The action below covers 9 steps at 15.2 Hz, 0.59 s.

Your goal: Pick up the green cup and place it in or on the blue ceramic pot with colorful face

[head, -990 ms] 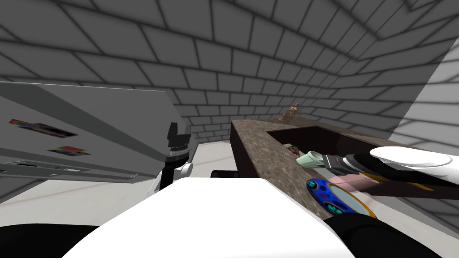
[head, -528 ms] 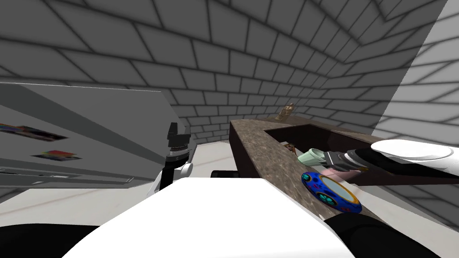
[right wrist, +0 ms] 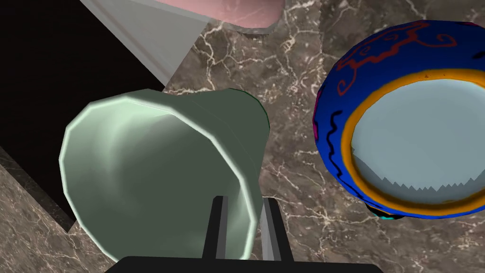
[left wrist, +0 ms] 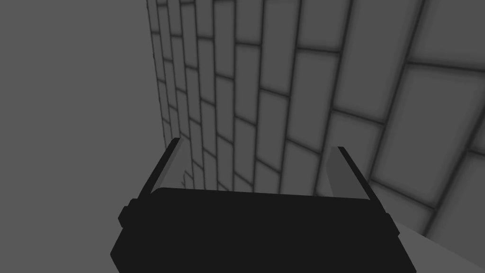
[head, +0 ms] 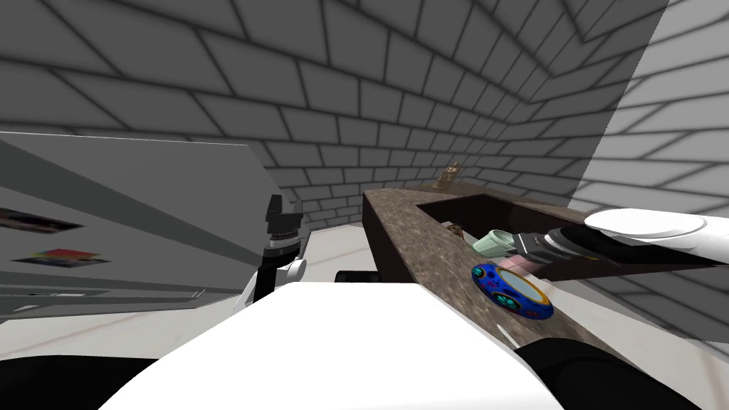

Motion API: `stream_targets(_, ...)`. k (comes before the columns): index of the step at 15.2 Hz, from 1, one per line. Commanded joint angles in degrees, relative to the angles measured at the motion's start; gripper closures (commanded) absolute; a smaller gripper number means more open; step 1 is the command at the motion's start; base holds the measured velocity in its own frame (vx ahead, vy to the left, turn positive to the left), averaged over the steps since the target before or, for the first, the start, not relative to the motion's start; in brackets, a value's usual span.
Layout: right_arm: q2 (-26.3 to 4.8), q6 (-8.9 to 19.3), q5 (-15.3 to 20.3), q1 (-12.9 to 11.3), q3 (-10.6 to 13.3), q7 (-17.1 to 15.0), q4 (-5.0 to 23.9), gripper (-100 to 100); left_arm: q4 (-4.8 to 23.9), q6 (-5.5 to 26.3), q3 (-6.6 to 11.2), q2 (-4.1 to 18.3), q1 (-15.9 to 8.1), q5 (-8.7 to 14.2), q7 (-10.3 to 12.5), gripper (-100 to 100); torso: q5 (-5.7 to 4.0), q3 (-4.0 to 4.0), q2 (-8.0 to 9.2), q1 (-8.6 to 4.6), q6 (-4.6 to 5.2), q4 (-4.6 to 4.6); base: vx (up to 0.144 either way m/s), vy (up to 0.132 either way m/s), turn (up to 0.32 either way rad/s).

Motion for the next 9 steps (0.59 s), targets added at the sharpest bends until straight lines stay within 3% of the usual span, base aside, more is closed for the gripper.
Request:
stream_targets(1, -2.2, -2.5, 0.8, -0.1, -1.7, -1.7, 1.3, 100, 0.0, 0.0, 0.0, 0.0, 0.0, 0.0, 0.0, 0, 0.0, 0.0, 0.0, 0.0, 0.0, 0.0, -0.029, 0.025, -0.11)
stream_targets(6, -5.8, -5.5, 0.6, 0.0, -3.3, -3.5, 3.3, 100, 0.0, 0.0, 0.0, 0.0, 0.0, 0.0, 0.0, 0, 0.14, 0.11, 0.17, 0.2, 0.07, 0.07, -0.043, 0.037, -0.163)
stream_targets(9, -5.8, -5.5, 0.6, 0.0, -3.3, -3.5, 3.3, 100, 0.0, 0.0, 0.0, 0.0, 0.0, 0.0, 0.0, 0, 0.14, 0.07, 0.1, 0.17, 0.04, 0.04, -0.018, 0.019, -0.042)
